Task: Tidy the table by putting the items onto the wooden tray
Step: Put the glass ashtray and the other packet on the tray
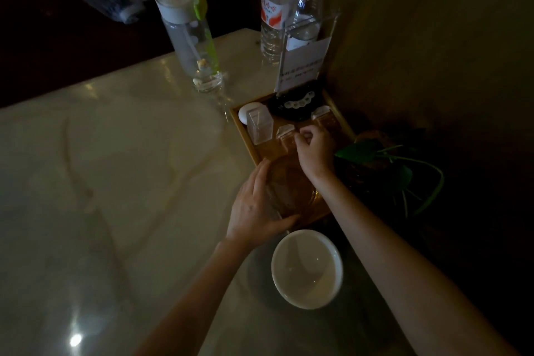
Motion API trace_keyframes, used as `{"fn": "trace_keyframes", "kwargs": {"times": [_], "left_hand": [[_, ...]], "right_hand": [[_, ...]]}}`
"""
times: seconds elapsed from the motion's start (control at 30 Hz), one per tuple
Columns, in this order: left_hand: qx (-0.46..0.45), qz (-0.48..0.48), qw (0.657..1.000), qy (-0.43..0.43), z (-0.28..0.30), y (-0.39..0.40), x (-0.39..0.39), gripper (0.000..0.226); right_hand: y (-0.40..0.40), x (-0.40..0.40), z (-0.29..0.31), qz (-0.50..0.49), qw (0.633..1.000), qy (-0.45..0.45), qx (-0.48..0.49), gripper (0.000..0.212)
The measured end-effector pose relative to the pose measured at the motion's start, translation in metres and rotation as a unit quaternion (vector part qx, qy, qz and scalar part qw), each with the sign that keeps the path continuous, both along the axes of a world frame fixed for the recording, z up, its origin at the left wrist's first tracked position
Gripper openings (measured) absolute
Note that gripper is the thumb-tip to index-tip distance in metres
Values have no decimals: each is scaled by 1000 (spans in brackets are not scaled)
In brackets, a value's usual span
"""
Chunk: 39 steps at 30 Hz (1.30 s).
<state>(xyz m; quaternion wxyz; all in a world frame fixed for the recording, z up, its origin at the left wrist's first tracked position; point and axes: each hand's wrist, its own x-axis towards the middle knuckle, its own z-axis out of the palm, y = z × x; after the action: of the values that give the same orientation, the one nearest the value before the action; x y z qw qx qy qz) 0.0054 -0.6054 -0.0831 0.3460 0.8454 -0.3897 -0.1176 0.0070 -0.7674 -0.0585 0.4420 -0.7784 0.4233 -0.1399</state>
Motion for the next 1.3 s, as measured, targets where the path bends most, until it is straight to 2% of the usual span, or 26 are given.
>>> {"fn": "trace_keyframes", "kwargs": {"times": [0.13, 0.23, 0.33, 0.53, 0.97, 1.13, 1.3], "left_hand": [[55, -63, 994, -72, -9, 23, 8, 80], [119, -29, 988, -95, -19, 36, 16, 69], [162, 13, 982, -101, -27, 38, 21, 68], [215, 35, 970, -112, -33, 33, 22, 63], [224, 39, 966, -123, -37, 33, 24, 64], [219, 40, 967, -121, -39, 34, 25, 63], [217, 44, 967, -122, -39, 33, 24, 64]], "right_hand": [[6, -16, 6, 100, 995, -14, -8, 37], [12, -26, 2, 184, 981, 18, -63, 41], [15, -30, -3, 223, 970, 46, -89, 52], [16, -30, -2, 234, 966, 95, -59, 50], [12, -18, 4, 223, 971, 92, 3, 50], [12, -14, 11, 245, 960, 137, -8, 51], [12, -13, 18, 209, 969, 126, 25, 51]]}}
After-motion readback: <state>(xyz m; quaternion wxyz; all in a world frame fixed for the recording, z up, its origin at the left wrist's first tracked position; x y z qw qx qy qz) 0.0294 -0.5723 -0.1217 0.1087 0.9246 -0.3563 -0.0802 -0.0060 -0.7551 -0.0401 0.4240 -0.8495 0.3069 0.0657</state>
